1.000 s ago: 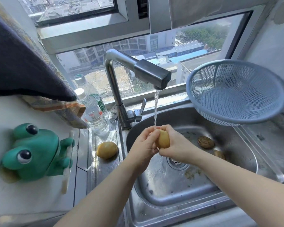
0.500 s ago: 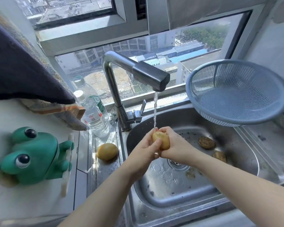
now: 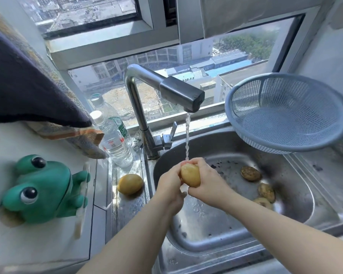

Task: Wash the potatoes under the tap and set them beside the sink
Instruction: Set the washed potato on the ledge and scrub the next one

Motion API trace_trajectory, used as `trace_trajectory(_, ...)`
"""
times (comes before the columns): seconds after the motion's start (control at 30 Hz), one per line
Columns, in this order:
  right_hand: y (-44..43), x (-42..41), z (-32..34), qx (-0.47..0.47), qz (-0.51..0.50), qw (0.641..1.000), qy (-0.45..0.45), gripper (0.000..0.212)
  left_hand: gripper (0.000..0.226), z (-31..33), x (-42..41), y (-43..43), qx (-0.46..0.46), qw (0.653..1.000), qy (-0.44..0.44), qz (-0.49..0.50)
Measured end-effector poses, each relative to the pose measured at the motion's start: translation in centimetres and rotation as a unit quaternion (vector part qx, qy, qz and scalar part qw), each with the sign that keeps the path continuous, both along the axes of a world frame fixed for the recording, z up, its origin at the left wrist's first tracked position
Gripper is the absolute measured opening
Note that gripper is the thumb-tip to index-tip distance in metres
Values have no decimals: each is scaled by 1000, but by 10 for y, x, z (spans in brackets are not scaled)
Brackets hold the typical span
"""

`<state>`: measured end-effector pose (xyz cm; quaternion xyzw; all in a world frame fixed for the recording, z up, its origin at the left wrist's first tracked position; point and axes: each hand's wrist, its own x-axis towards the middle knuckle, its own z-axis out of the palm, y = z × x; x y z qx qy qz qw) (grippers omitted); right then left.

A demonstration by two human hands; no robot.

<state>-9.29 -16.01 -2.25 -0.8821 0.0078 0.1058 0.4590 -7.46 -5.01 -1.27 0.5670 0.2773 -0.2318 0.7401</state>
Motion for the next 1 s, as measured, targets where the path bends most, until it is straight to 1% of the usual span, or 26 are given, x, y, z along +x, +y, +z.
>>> trace_trajectory(0.1,-4,3,-1,43,-6,999,32,51,23,-3,-6,4,-11,998,-36,-59)
trace_trajectory(0.17,-7,6,0,84,-13,995,52,46,31,-5,-10,7,23,988,-92,-126)
trace_trajectory(0.23,-11,9,3,155,-5,985,82,38,41,-7,-12,10,41,973,-136,-184)
trace_trajectory(0.3,-16,10,7,209,22,970,119,33,60,-8,-12,15,26,963,-151,-220)
trace_trajectory(0.37,-21,11,9,242,39,956,162,38,67,-7,-10,19,-1,959,-142,-247)
trace_trajectory(0.4,-22,11,9,263,43,946,185,43,67,-5,-8,21,-15,955,-140,-260)
trace_trajectory(0.47,-23,9,8,315,62,921,220,48,57,-3,-4,22,-50,951,-136,-272)
trace_trajectory(0.53,-22,6,8,350,81,906,223,41,45,3,-2,18,-84,952,-140,-260)
trace_trajectory(0.6,-21,5,11,351,77,912,200,32,38,5,-2,12,-90,958,-154,-225)
trace_trajectory(0.63,-19,5,12,342,71,918,187,30,36,4,-2,8,-69,964,-165,-199)
trace_trajectory(0.7,-15,5,14,314,63,932,168,33,34,-3,-2,-1,5,974,-177,-141)
trace_trajectory(0.73,-12,4,13,296,63,940,159,37,34,-4,-2,-5,39,980,-166,-106)
trace_trajectory(0.77,-9,3,12,280,63,946,150,41,36,-6,-2,-8,53,986,-138,-71)
trace_trajectory(0.8,-7,2,11,272,60,949,147,45,39,-5,-2,-9,43,993,-103,-45)
trace_trajectory(0.87,-9,0,8,287,51,943,164,48,42,2,-1,-4,-39,997,-46,-46)
trace_trajectory(0.93,-14,-2,8,331,44,922,195,48,39,8,1,6,-129,986,-14,-100)
trace_trajectory(0.97,-16,-2,6,358,41,910,206,51,37,9,2,11,-146,980,-13,-132)
trace_trajectory(1.0,-18,-1,4,388,38,896,213,61,35,9,3,15,-150,975,-20,-162)
